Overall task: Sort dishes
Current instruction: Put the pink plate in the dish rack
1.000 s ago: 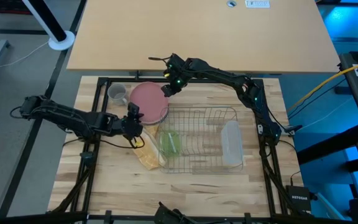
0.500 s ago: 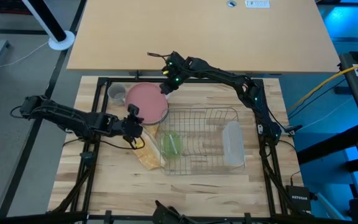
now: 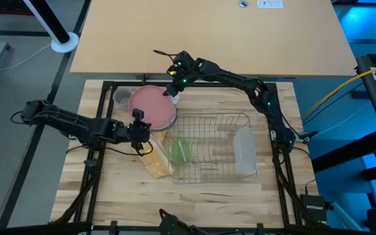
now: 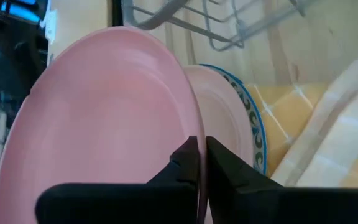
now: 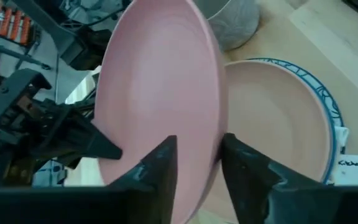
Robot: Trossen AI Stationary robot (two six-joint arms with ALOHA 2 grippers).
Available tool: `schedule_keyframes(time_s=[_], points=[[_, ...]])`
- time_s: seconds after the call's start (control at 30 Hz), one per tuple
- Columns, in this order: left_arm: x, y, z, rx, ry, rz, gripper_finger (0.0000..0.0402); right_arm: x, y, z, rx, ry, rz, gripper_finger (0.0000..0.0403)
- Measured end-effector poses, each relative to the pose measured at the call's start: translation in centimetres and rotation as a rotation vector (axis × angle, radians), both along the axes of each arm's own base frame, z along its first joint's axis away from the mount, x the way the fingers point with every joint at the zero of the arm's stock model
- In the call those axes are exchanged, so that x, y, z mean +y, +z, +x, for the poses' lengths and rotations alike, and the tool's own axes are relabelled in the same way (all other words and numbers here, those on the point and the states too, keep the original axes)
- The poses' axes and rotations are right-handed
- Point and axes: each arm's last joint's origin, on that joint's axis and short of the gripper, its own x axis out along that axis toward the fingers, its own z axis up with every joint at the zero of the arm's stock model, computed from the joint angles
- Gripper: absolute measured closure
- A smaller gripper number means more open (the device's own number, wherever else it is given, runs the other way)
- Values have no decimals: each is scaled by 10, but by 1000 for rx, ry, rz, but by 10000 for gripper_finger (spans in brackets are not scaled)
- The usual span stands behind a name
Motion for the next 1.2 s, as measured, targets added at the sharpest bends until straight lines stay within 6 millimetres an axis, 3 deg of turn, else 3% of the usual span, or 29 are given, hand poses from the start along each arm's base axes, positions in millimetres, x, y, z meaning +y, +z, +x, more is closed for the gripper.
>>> schedule_keyframes(time_s=[0.63,0.8,1.0,1.2], points=[[-16,6,-3,-309,203,-278,400,-48,31,-8,-309,-71,-167,260],[-15,21,-10,-482,252,-368,400,-58,33,-15,-329,-40,-132,260],[-15,54,-19,-749,202,-471,400,-62,38,-22,-381,110,-12,260],[-20,82,-30,-991,141,-606,400,-64,70,-32,-471,260,71,260]])
